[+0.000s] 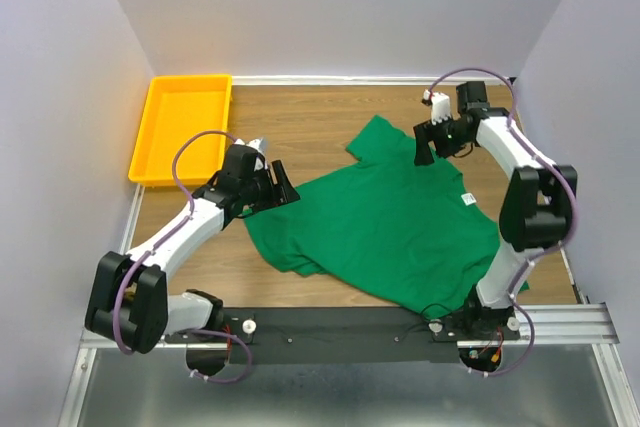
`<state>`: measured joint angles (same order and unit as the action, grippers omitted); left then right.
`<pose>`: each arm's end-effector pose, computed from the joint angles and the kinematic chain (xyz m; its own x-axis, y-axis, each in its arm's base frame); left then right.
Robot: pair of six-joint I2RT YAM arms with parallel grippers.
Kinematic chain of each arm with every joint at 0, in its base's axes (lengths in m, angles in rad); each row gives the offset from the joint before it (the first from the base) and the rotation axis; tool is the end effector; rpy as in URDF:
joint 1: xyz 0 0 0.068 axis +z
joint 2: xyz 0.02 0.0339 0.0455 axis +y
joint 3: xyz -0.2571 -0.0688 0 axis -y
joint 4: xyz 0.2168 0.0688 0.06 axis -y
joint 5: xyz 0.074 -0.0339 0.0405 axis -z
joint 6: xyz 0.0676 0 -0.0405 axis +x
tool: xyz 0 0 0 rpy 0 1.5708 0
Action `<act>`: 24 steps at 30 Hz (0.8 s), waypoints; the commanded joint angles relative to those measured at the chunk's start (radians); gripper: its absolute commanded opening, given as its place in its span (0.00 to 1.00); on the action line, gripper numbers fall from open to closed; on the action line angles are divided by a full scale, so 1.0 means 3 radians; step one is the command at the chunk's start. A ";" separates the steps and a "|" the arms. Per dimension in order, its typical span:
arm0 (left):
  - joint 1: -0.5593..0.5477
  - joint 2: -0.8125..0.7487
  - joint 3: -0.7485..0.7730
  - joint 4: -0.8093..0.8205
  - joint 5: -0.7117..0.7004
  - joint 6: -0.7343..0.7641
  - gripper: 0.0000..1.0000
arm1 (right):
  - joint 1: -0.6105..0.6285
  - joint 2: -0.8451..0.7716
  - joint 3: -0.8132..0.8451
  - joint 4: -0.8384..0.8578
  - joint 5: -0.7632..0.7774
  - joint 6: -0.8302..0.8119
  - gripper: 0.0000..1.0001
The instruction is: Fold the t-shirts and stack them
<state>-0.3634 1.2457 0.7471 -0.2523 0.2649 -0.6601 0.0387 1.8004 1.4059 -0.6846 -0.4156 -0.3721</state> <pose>0.2356 -0.1085 0.2112 -0.8238 -0.3199 -0.4680 0.0213 0.8076 -0.5894 0.3645 0.0414 0.2162 -0.7385 -0.3615 -0.5692 -0.5307 0.8324 0.1599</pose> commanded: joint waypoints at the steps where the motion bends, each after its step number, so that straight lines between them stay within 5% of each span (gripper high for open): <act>1: -0.0041 -0.0067 0.0072 -0.0242 -0.0534 -0.0187 0.73 | -0.0052 0.0567 0.0452 0.0282 0.0531 0.0259 0.84; 6: -0.0042 -0.0072 -0.0076 -0.0728 -0.0857 -0.0524 0.73 | -0.0078 0.1192 0.0907 0.0293 0.0680 0.0187 0.84; 14: -0.0047 0.0168 -0.0287 -0.0473 -0.0817 -0.0811 0.73 | -0.0078 0.1556 0.1311 0.0262 0.0256 0.0167 0.74; 20: -0.0067 0.0837 -0.0149 -0.0330 -0.0612 -0.0622 0.68 | -0.0078 0.1459 0.1184 0.0175 -0.0169 0.0121 0.44; 23: -0.0093 0.1006 -0.0036 -0.0274 -0.0556 -0.0484 0.54 | -0.0078 0.1393 0.1082 0.0134 -0.0266 0.0110 0.17; 24: -0.0093 0.1042 0.0045 -0.0263 -0.0551 -0.0443 0.42 | -0.0083 0.1382 0.1061 0.0129 -0.0266 0.0105 0.07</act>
<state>-0.3805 1.4834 0.7483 -0.3340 0.0860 -0.8459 0.0181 2.2383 1.7557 -0.6090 -0.4202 -0.3325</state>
